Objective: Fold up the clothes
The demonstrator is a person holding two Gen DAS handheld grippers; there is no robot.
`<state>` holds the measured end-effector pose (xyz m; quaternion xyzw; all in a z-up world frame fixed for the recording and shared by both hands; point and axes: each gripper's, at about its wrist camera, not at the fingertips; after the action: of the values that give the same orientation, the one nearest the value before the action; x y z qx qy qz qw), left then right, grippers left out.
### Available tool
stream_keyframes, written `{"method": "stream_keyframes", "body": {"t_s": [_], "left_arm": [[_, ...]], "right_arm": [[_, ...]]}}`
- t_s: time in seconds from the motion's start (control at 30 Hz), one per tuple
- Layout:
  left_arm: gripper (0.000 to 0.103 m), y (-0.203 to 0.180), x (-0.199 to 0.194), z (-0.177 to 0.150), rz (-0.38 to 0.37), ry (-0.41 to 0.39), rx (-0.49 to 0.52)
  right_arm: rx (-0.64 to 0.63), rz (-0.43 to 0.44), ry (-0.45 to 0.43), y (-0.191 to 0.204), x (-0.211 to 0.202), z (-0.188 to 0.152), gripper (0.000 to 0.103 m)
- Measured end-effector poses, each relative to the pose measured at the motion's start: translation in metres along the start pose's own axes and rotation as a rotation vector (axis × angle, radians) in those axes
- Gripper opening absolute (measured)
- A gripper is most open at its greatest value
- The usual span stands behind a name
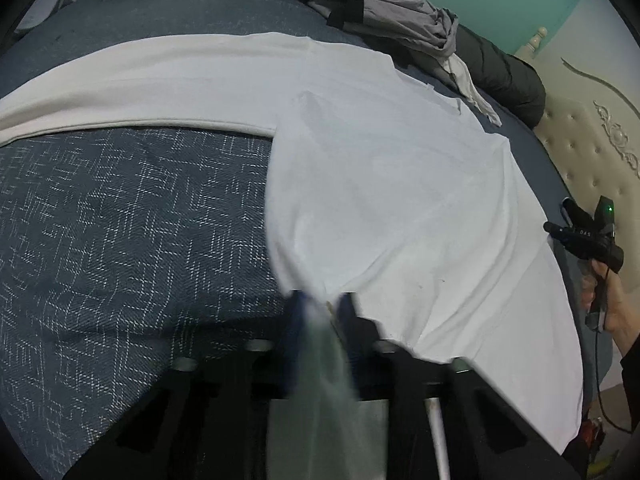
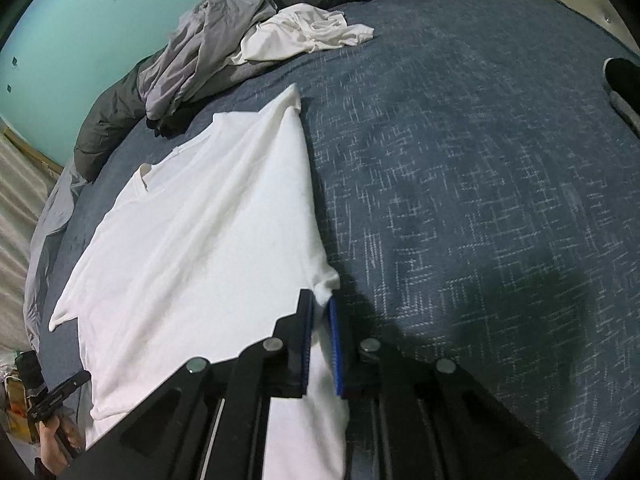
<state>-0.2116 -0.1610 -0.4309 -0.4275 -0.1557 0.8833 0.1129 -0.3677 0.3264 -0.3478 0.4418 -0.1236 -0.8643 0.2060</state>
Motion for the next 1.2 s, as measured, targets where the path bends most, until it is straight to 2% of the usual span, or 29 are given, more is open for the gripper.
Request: {"method": "stream_keyframes", "body": {"t_s": [0.23, 0.6, 0.73, 0.83, 0.9, 1.0, 1.2], "left_arm": [[0.006, 0.003, -0.027, 0.004, -0.067, -0.039, -0.048], [0.006, 0.005, -0.008, -0.003, -0.046, 0.017, -0.07], [0.008, 0.003, -0.007, -0.003, -0.028, 0.021, -0.055], [0.009, 0.0, -0.008, -0.002, -0.014, 0.022, -0.041], [0.014, -0.001, -0.008, 0.0, -0.002, 0.02, -0.035], [0.017, -0.002, -0.012, 0.004, 0.018, 0.007, -0.021], [0.017, -0.006, -0.008, 0.02, 0.039, -0.017, 0.006]], "right_arm": [[0.027, -0.003, -0.003, -0.007, -0.012, 0.001, 0.006], [0.053, -0.045, 0.033, -0.019, -0.008, -0.011, 0.004], [0.029, -0.037, 0.053, -0.015, -0.004, -0.006, 0.008], [-0.033, -0.103, 0.016, -0.009, -0.009, 0.011, 0.011], [-0.033, -0.11, -0.029, -0.007, -0.014, 0.028, 0.012], [-0.065, -0.092, -0.054, 0.006, -0.006, 0.057, 0.02], [-0.221, -0.067, -0.044, 0.057, 0.045, 0.109, 0.025]]}}
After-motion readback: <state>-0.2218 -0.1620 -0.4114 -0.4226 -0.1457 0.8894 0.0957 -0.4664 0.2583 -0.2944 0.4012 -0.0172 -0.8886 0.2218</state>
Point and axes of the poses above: each gripper's, at about its wrist camera, not at the fingertips, and x roughly the way its jaws point, y to its left, z to its top, and after that the axes turned 10 degrees about -y, right-handed
